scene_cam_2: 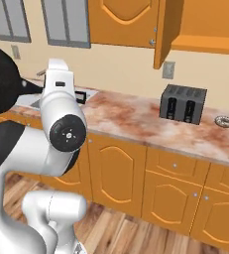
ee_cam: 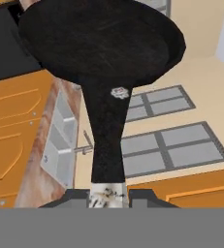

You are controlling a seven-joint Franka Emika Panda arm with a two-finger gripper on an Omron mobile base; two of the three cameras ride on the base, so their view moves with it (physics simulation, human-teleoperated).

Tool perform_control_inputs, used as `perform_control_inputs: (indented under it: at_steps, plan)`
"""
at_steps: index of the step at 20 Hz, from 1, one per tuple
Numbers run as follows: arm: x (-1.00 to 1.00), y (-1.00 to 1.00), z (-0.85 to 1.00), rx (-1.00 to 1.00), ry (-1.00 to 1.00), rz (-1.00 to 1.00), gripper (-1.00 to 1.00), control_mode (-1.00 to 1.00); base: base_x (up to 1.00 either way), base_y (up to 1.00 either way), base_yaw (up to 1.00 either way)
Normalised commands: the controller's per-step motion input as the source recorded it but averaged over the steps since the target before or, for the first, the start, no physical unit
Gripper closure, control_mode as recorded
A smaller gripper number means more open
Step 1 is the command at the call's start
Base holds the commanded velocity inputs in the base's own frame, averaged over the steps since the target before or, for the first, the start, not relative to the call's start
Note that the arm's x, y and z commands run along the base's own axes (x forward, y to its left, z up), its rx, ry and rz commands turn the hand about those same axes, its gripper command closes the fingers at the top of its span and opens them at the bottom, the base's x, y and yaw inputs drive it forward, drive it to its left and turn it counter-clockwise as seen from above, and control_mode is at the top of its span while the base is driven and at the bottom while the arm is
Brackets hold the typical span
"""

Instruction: Pick the pan from the cabinet and place it on the stove. Then turn on the stove burner for the pan.

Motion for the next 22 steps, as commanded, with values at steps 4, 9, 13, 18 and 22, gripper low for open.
perform_control_inputs:
  at_steps: [4, 9, 13, 18, 22]
  plan:
    - [0.00, 0.00, 0.00, 0.00, 0.00, 0.00, 1.00, 1.00, 0.00, 0.37, 0.28]
    - [0.00, 0.00, 0.00, 0.00, 0.00, 0.00, 1.00, 1.00, 0.00, 0.31, 0.30]
    - [0.00, 0.00, 0.00, 0.00, 0.00, 0.00, 1.00, 1.00, 0.00, 0.60, 0.30]
    - [0.00, 0.00, 0.00, 0.00, 0.00, 0.00, 1.00, 1.00, 0.00, 0.68, 0.32]
    - [0.00, 0.00, 0.00, 0.00, 0.00, 0.00, 1.00, 1.00, 0.00, 0.50, 0.35]
